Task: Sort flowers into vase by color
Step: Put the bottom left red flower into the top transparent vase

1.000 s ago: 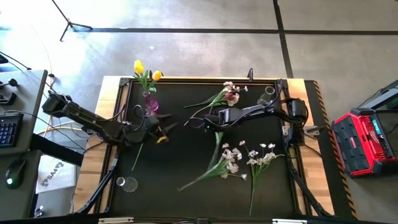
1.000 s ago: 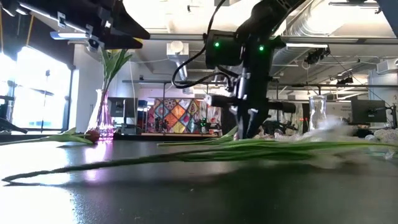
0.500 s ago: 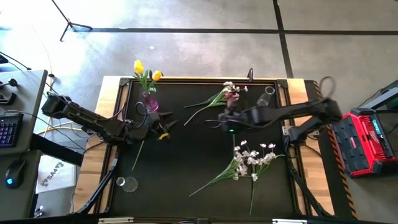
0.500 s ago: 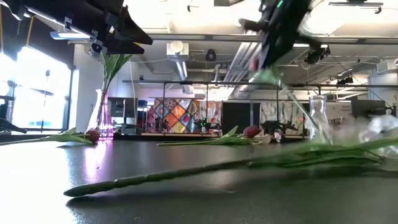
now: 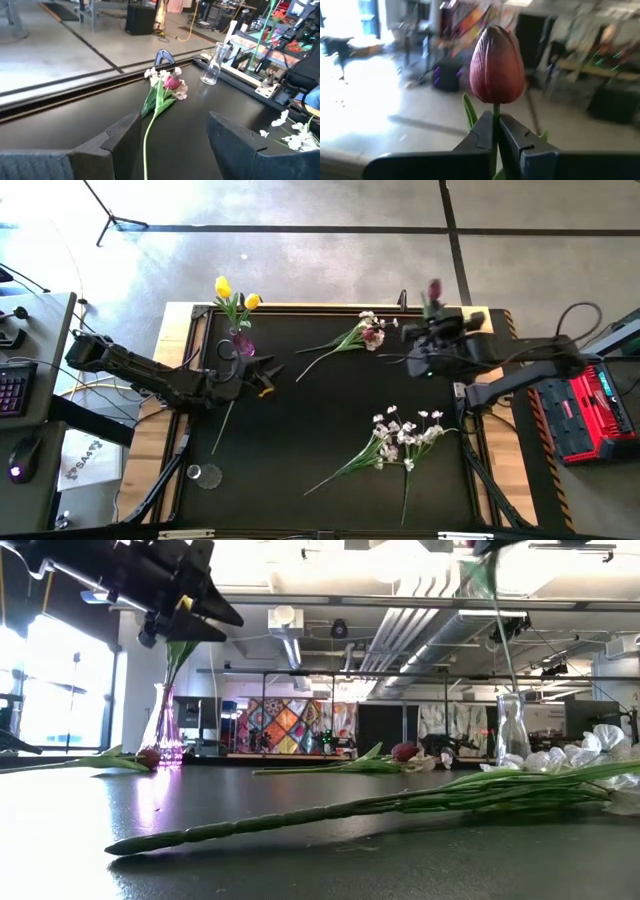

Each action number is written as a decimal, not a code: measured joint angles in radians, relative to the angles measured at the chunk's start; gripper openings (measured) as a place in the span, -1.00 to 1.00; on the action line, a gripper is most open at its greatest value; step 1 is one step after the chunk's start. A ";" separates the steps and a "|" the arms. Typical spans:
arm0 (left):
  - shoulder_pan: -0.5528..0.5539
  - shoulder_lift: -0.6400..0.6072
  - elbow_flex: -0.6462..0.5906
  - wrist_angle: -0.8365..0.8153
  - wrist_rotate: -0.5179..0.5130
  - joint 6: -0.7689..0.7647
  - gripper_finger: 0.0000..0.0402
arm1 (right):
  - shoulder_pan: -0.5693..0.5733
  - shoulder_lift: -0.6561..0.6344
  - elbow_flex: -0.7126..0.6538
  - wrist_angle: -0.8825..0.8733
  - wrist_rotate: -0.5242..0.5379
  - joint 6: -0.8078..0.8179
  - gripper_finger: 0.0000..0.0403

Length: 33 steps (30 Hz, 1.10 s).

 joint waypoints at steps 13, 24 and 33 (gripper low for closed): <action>0.000 0.060 0.000 -0.038 0.072 -0.156 0.05 | -0.191 -0.144 0.000 0.016 0.040 -0.024 -1.00; -0.002 0.173 0.000 0.000 0.135 -0.335 0.05 | -0.400 -0.183 0.000 0.158 0.040 -0.043 -1.00; -0.001 0.210 0.000 0.099 0.144 -0.271 0.05 | -0.560 -0.178 0.000 0.238 0.041 -0.087 -1.00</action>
